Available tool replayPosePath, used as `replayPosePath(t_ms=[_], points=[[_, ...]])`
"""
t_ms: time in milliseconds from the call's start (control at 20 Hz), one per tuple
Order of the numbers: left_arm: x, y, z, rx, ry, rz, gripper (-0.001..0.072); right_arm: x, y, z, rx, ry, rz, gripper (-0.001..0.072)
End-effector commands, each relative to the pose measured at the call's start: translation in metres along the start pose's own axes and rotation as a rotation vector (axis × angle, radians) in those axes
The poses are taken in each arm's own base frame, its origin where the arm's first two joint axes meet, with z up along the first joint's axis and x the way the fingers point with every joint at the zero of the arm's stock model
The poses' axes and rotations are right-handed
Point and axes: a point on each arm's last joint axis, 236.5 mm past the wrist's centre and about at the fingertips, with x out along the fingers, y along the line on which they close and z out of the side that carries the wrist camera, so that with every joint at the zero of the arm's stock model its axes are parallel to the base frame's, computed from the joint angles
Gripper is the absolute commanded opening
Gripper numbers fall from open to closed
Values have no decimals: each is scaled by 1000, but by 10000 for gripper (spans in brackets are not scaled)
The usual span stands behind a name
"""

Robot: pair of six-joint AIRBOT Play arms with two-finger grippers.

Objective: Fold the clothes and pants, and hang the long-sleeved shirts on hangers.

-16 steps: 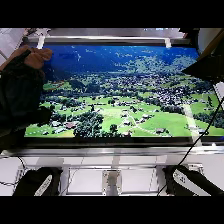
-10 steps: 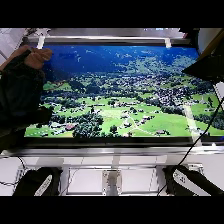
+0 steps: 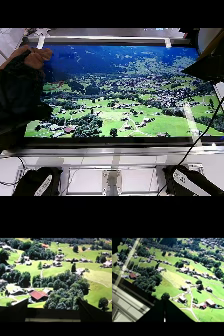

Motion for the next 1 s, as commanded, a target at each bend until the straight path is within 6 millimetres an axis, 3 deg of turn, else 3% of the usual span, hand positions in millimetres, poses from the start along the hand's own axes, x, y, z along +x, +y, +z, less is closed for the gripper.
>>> replayPosePath(t_ms=[0,150,200,350,400,500,550,600,750,850,950], points=[[4,1,6,5,-17,7,714,0,0,3,-1,-13,-2,36],[12,8,5,67,6,41,714,-1,-3,22,-1,-92,-14,36],[14,24,9,143,3,115,714,-2,-4,26,-1,-111,-17,37],[5,107,40,274,-31,502,714,-2,-5,33,-1,-139,-22,42],[-3,135,54,313,-38,643,714,-2,-6,35,0,-147,-23,87],[-6,176,77,341,-52,803,714,0,-8,37,4,-151,-24,393],[4,192,82,327,-49,823,714,2,-11,38,9,-148,-23,461],[18,211,83,289,-29,836,713,5,-14,39,15,-141,-22,461],[75,263,49,173,157,852,714,18,-26,40,40,-113,-16,461],[121,276,26,157,289,818,715,28,-35,41,60,-93,-11,461],[162,281,17,169,376,797,714,36,-43,40,77,-74,-8,461]])
